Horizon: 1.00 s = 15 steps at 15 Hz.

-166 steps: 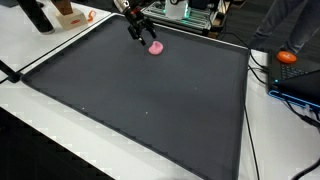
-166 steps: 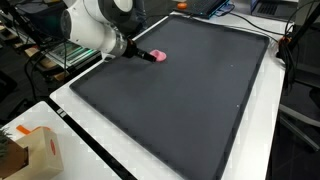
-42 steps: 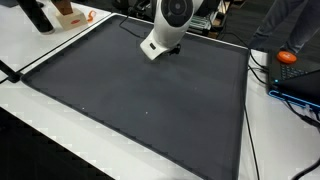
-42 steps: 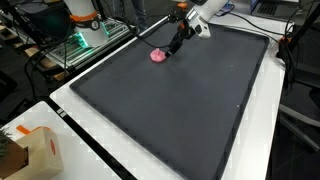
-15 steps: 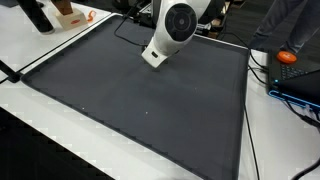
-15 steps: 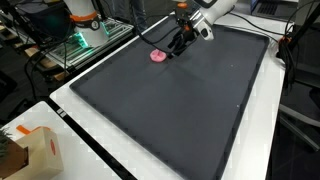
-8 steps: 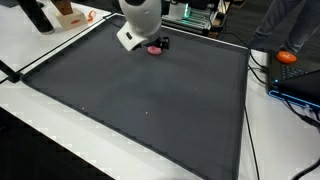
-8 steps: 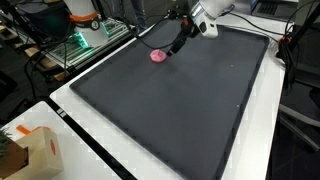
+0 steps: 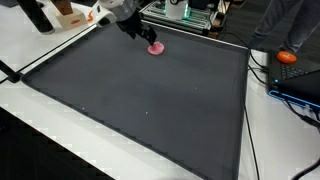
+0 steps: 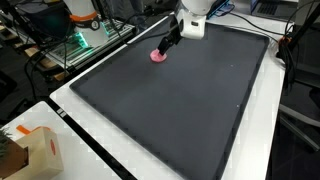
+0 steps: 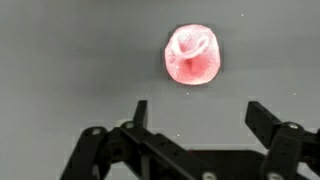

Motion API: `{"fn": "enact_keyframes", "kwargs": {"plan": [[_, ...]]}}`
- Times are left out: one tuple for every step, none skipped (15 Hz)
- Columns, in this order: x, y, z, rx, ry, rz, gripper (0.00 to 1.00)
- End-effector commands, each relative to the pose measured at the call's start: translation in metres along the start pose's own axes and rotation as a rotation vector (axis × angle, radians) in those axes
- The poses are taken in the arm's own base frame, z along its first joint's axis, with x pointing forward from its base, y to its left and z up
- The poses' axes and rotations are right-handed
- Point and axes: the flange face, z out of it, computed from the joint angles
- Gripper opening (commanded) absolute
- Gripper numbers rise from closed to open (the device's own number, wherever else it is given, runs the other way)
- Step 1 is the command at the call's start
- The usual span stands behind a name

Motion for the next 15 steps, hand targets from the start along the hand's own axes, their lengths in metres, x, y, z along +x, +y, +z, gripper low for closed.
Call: {"fn": "enact_keyframes", "kwargs": {"plan": [[-0.018, 0.031, 0.007, 0.127, 0.048, 0.147, 1.0], [-0.02, 0.039, 0.009, 0.156, 0.059, 0.187, 1.0], [-0.023, 0.048, 0.013, 0.181, 0.069, 0.231, 1.0], [-0.025, 0.055, 0.017, 0.208, 0.079, 0.274, 1.0], [-0.028, 0.063, 0.021, 0.236, 0.088, 0.315, 1.0], [-0.031, 0.07, 0.026, 0.262, 0.096, 0.36, 1.0], [-0.034, 0.075, 0.029, 0.287, 0.104, 0.402, 1.0], [-0.037, 0.08, 0.034, 0.31, 0.112, 0.447, 1.0], [-0.039, 0.085, 0.039, 0.334, 0.118, 0.492, 1.0], [-0.042, 0.089, 0.044, 0.356, 0.123, 0.539, 1.0], [-0.045, 0.093, 0.05, 0.378, 0.125, 0.586, 1.0], [-0.049, 0.096, 0.055, 0.402, 0.124, 0.633, 1.0], [-0.053, 0.099, 0.06, 0.427, 0.121, 0.678, 1.0], [-0.057, 0.102, 0.065, 0.448, 0.117, 0.725, 1.0], [-0.061, 0.104, 0.07, 0.468, 0.113, 0.772, 1.0]]}}
